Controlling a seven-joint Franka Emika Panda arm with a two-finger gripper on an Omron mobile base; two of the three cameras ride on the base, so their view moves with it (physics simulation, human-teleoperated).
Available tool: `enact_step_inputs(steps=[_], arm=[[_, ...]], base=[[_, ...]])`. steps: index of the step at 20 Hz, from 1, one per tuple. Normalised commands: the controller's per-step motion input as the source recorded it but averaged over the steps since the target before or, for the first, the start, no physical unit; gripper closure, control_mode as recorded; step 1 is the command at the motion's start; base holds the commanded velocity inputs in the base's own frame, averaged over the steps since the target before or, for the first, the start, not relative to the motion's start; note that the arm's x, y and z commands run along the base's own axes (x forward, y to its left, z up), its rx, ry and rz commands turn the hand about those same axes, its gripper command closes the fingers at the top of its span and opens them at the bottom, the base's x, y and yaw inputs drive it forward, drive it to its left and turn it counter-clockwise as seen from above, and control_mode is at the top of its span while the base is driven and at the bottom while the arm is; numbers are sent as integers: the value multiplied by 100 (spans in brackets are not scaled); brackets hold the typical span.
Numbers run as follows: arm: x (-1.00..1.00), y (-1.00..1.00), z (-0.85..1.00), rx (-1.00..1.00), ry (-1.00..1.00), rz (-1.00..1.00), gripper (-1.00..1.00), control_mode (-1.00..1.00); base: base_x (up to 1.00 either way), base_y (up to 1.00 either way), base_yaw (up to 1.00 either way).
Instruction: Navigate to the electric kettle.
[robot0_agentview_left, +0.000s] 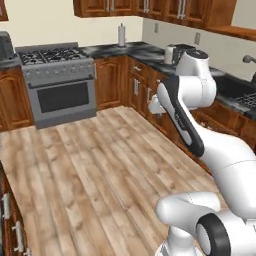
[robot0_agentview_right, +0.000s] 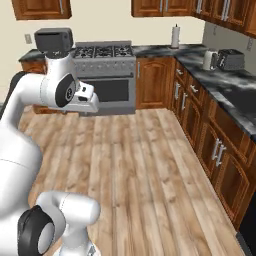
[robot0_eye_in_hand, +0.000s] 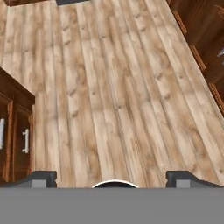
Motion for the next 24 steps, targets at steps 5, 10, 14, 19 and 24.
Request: enact_step_inputs(steps=[5,10,14,19,24], arm=[[0,0,0,0,0,0,-100,100],[0,0,0,0,0,0,-100,100],[0,0,0,0,0,0,-100,100],[0,0,0,0,0,0,-100,100],[0,0,0,0,0,0,-100,100]], base=[[89,-2,-49],[100,0,-40],[100,0,-27],[100,0,-18],[100,0,-20]])
